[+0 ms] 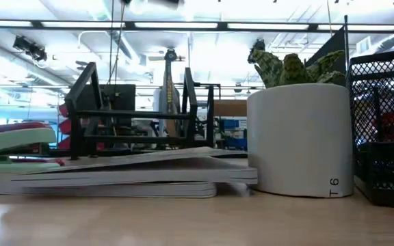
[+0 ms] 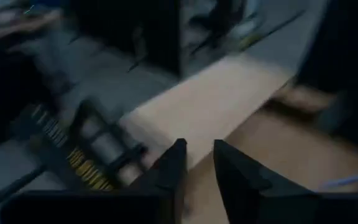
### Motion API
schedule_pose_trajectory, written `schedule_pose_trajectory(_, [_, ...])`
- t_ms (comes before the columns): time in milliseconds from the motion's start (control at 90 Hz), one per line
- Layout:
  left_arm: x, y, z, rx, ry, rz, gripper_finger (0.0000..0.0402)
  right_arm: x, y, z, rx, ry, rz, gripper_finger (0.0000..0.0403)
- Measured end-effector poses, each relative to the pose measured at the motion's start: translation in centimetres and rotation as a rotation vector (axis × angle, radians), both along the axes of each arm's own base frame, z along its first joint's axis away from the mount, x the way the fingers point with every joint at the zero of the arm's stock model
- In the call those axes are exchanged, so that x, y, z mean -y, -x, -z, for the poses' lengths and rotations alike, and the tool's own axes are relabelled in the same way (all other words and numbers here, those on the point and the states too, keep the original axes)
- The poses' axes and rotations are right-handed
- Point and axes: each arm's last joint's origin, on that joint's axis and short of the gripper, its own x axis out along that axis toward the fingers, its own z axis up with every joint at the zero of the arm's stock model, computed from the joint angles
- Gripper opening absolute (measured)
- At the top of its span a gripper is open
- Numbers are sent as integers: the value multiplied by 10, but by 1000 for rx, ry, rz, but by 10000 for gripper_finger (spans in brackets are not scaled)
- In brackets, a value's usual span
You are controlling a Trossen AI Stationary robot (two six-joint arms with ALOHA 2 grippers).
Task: Stock shelves
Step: Remove the black book from the book organizer
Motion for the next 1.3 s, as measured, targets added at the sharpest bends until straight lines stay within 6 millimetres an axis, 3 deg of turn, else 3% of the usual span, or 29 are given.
schedule_pose_trajectory(289, [-59, -10, 50, -165, 109, -272, 271, -1, 0, 0, -5, -12, -10, 61])
schedule_pose_trajectory(367, [-74, -18, 61, -150, 138, -310, 299, -1, 0, 0, -4, -12, -10, 61])
schedule_pose_trajectory(456, [-89, -24, 73, -157, 152, -356, 306, -1, 0, 0, -1, -15, -10, 61])
schedule_pose_trajectory(644, [-112, -30, 89, -163, 158, -435, 269, -2, -1, 0, -1, -27, -19, 61])
schedule_pose_trajectory(978, [-144, -31, 107, -203, 186, -488, 168, -2, -1, 0, -6, -38, -28, 61])
schedule_pose_trajectory(1222, [-142, -32, 104, -312, 98, -450, 34, -2, -1, 0, -7, -44, -31, 61])
schedule_pose_trajectory(1300, [-136, -34, 90, -344, 24, -446, 30, -2, -1, 0, -8, -42, -33, 61])
